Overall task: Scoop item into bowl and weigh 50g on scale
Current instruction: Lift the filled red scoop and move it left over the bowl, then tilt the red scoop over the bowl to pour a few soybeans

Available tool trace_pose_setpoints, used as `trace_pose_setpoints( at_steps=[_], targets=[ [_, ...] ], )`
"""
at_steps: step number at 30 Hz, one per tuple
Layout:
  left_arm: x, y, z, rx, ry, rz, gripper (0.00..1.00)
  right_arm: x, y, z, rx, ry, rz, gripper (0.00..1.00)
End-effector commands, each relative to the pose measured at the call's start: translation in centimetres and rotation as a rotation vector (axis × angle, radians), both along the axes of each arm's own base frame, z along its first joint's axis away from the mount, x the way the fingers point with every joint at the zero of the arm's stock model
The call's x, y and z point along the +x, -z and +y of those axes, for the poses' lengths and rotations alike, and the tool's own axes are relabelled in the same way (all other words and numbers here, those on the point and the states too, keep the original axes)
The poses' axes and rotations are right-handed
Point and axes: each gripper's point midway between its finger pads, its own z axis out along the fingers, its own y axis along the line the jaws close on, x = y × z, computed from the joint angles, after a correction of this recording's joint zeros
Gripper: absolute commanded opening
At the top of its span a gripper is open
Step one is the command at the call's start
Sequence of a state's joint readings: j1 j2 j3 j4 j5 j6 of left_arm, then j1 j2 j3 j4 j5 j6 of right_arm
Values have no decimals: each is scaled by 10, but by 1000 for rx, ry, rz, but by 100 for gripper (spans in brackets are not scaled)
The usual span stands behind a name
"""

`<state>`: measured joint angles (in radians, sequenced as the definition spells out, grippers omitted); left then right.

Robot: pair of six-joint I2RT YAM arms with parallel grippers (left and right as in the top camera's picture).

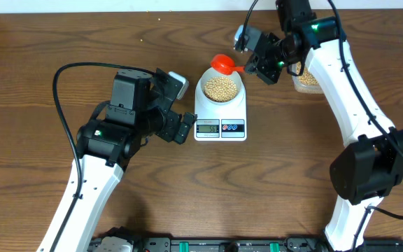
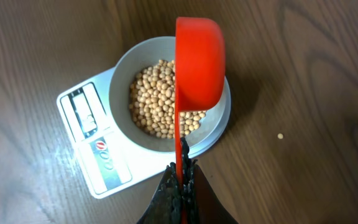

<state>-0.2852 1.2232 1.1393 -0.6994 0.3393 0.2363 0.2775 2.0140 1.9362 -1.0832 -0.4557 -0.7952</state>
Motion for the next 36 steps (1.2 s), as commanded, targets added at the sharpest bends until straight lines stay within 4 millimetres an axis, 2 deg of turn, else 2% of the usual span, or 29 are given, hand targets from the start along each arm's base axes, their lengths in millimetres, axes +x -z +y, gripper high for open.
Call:
trace_pose_setpoints(
  at_steps=[1,7,13,28,36],
  targets=[
    [-2,1,-2,-6,11,5,95,1,4,1,-13,-27,-35,1],
    [-2,1,-2,-6,11,5,94,6,19,1,-25,-22,-48,1],
    [-2,1,-2,-6,11,5,94,8,25,3,-22,-24,-60,1],
    [-2,1,-2,-7,12,5,94,-5,49,9,-42,-44,-20,1],
    [-2,1,-2,-6,11,5,94,5,56,3,-87,4,-51,1]
  ],
)
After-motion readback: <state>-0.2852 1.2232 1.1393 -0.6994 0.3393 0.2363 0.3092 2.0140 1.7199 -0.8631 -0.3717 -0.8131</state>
